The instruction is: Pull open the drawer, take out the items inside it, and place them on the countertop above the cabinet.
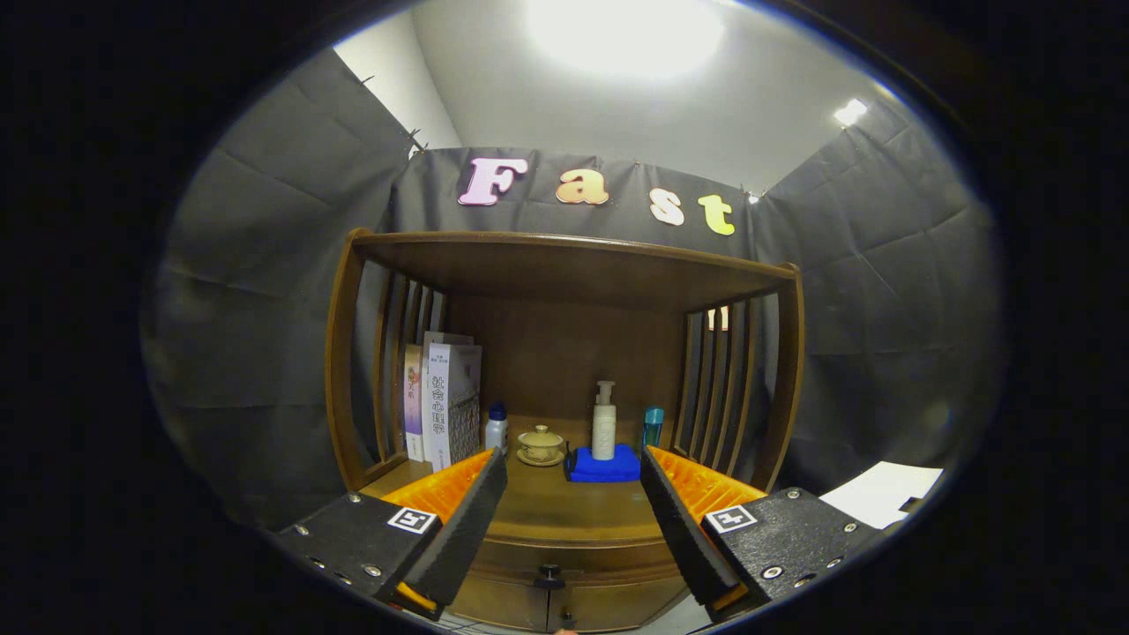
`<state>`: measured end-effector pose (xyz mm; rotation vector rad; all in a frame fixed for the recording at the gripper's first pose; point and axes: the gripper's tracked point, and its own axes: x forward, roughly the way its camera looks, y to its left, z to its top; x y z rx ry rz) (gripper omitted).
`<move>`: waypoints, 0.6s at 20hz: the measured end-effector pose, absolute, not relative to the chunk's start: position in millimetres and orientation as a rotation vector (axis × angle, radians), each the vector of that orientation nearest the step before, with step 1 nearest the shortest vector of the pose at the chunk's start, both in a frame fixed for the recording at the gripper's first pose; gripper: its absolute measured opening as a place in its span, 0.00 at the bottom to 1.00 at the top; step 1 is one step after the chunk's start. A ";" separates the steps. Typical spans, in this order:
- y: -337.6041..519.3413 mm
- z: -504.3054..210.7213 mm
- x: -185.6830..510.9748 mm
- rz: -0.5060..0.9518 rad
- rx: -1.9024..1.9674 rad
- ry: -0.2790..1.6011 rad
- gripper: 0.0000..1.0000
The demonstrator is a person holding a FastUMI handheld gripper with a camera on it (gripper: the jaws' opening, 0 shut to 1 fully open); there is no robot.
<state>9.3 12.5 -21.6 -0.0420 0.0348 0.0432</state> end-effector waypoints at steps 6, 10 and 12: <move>21.1 -39.0 13.6 0.063 0.011 0.052 0.95; 24.4 -55.0 22.0 0.087 0.027 0.069 0.95; 19.4 -70.1 28.2 0.078 -0.003 0.090 0.95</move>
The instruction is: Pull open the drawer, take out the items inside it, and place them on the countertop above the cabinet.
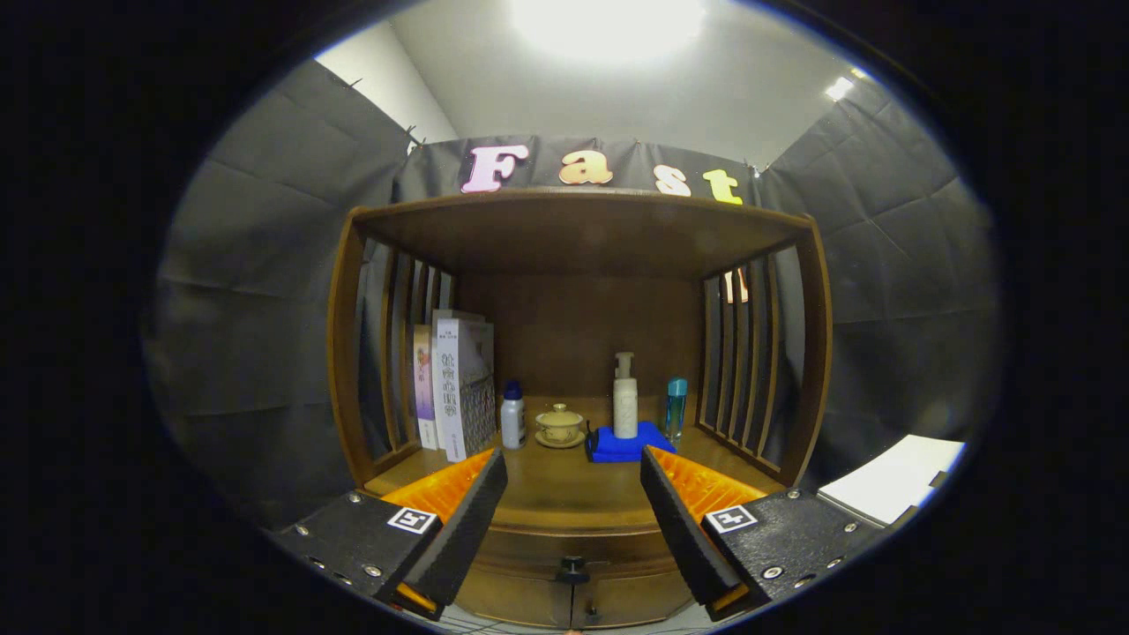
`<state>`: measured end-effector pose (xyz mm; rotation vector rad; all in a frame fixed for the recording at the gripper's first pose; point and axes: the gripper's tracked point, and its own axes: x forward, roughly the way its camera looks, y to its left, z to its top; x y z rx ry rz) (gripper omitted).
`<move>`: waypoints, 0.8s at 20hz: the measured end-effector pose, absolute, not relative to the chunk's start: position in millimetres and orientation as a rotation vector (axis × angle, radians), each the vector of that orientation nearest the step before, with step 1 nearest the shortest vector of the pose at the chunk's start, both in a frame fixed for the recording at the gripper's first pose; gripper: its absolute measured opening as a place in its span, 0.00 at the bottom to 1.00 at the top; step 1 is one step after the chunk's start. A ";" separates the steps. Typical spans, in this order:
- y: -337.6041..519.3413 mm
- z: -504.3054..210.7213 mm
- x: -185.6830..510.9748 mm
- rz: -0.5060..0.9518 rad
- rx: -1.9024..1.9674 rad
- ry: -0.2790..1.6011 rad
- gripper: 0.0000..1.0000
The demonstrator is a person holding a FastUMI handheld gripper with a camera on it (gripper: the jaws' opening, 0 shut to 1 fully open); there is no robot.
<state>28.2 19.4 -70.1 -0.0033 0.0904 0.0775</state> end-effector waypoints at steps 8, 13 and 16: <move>17.9 -119.9 42.7 0.045 -0.058 0.114 0.95; 20.9 -153.2 52.6 0.026 -0.073 0.109 0.95; 24.9 -188.1 49.4 0.030 -0.123 0.145 0.95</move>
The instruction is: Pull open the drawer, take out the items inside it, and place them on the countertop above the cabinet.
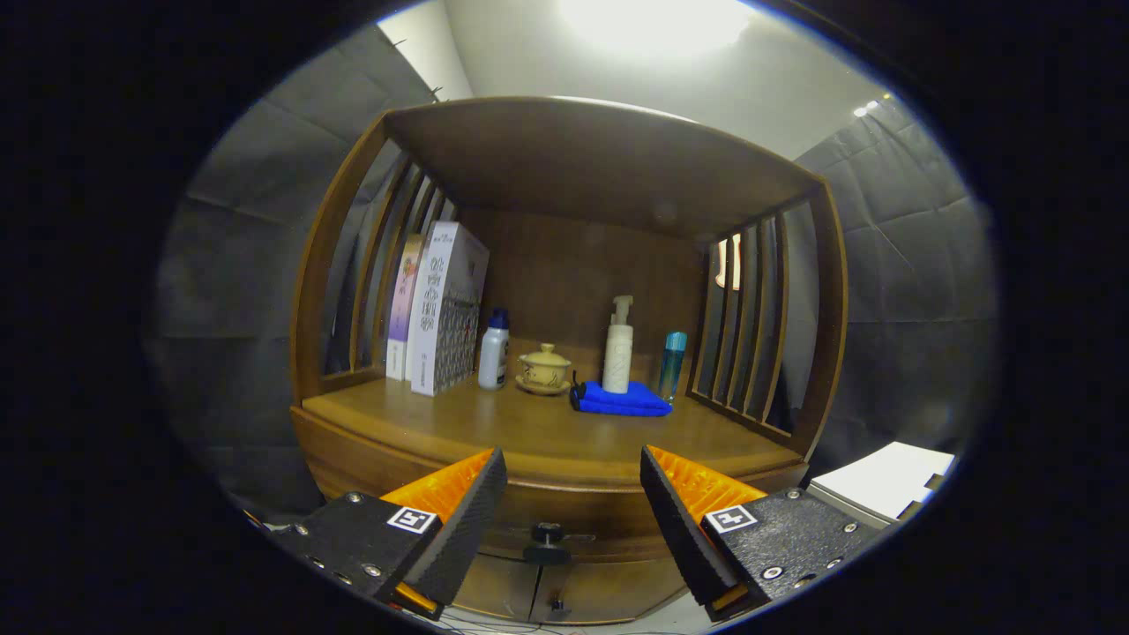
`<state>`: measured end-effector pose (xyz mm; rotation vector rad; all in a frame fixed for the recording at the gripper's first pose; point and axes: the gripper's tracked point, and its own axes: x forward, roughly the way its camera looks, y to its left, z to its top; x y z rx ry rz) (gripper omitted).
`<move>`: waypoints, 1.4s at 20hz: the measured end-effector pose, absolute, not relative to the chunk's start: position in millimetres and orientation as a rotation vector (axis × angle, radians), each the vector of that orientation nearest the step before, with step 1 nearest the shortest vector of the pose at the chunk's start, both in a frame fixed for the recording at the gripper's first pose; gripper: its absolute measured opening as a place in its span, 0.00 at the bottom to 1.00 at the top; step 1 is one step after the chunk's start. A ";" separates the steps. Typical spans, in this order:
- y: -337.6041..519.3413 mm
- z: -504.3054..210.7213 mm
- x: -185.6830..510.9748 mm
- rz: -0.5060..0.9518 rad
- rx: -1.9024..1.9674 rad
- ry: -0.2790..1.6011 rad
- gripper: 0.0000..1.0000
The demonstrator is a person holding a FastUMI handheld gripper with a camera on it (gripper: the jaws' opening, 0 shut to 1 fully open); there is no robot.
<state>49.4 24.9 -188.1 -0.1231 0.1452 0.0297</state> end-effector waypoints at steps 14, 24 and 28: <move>39.1 -303.5 58.9 0.066 0.002 0.391 0.92; 33.7 -317.2 67.4 0.064 0.014 0.388 0.42; 32.7 -319.4 64.9 0.068 -0.001 0.395 0.34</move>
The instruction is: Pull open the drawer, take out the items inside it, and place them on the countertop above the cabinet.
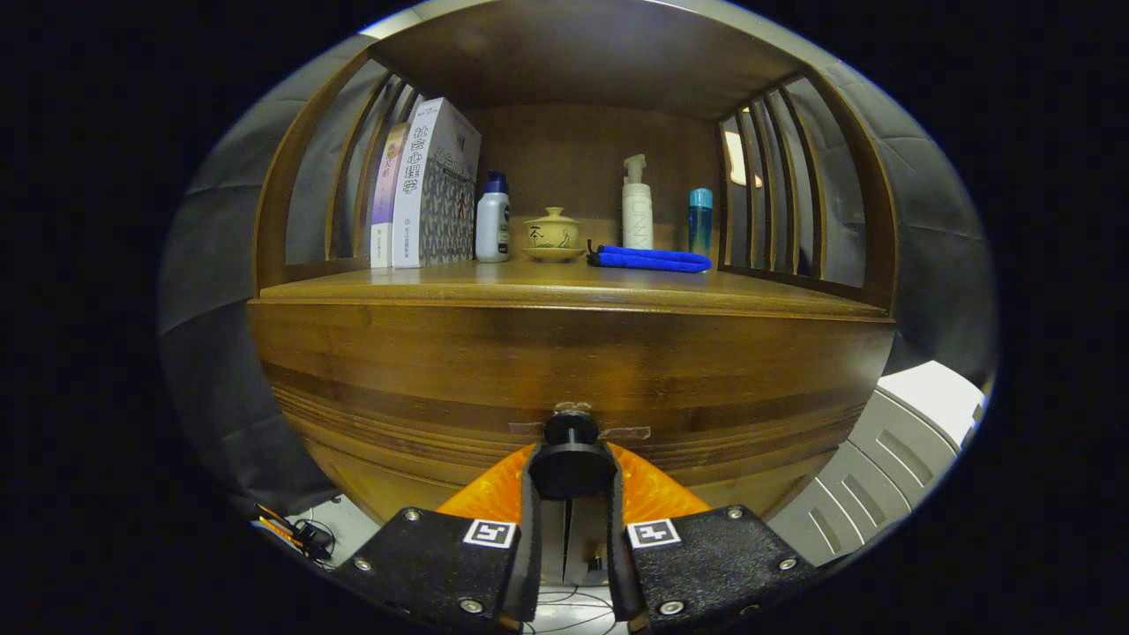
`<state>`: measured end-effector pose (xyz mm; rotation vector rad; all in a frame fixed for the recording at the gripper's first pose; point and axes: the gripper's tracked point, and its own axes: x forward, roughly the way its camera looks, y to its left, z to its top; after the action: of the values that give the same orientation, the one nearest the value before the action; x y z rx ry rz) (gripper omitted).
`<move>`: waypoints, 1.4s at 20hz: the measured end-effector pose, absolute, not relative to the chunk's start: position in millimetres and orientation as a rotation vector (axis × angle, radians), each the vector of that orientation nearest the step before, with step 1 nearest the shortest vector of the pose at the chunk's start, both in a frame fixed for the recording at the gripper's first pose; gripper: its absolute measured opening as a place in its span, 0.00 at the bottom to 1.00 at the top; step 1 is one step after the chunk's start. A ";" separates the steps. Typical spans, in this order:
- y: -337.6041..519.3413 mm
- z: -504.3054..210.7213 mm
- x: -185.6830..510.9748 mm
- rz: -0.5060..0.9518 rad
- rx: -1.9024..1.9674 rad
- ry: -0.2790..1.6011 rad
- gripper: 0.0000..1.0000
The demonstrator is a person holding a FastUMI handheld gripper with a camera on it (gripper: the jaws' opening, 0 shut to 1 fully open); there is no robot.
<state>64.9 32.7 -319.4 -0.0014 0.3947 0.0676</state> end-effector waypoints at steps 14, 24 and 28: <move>-8.1 -345.6 -58.4 -0.125 0.260 0.446 0.02; 6.4 -260.1 8.4 0.031 0.192 0.244 0.94; 14.2 -251.9 35.3 0.045 0.160 0.218 0.94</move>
<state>35.3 14.2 -251.9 0.1599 0.2179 0.0447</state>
